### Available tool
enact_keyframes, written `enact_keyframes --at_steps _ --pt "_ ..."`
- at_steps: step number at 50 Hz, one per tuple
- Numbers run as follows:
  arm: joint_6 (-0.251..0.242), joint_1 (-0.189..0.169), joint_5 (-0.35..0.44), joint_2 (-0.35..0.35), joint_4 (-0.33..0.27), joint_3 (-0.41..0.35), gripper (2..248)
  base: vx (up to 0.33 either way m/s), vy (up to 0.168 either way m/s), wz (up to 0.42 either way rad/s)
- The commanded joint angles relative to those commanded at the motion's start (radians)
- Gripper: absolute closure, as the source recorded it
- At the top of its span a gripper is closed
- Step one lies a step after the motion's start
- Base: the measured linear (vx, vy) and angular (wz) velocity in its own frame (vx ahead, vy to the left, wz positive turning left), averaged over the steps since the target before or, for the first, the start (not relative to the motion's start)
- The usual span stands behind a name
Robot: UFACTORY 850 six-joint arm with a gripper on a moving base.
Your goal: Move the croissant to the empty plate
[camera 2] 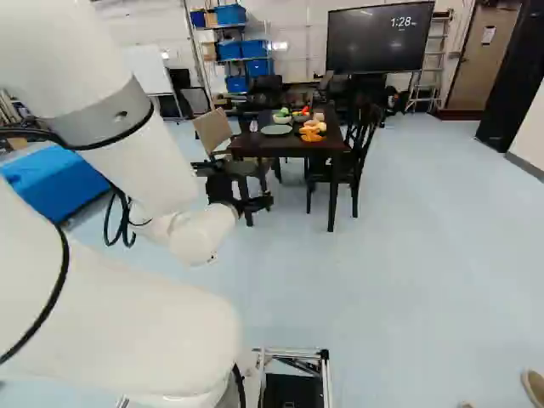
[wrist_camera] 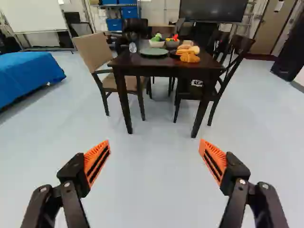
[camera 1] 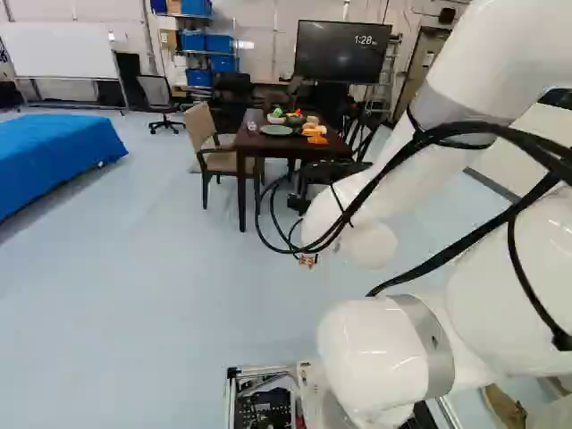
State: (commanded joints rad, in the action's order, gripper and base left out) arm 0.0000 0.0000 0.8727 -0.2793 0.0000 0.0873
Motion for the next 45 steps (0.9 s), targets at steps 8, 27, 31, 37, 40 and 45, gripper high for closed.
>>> enact_keyframes --at_steps 8,27,31,37,40,45 --pt "0.000 0.000 0.000 0.000 0.000 0.000 3 0.050 0.002 -0.004" --pt "0.000 0.000 0.000 0.000 0.000 0.000 3 0.116 0.000 -0.012" --pt "0.000 0.000 0.000 0.000 0.000 0.000 3 0.128 -0.003 -0.016" --pt "0.000 0.000 0.000 0.000 0.000 0.000 3 0.128 0.000 -0.014" --pt "0.000 0.000 0.000 0.000 0.000 0.000 3 0.127 0.001 -0.011" --pt "0.000 0.000 0.000 0.000 0.000 0.000 3 0.126 -0.004 -0.011"
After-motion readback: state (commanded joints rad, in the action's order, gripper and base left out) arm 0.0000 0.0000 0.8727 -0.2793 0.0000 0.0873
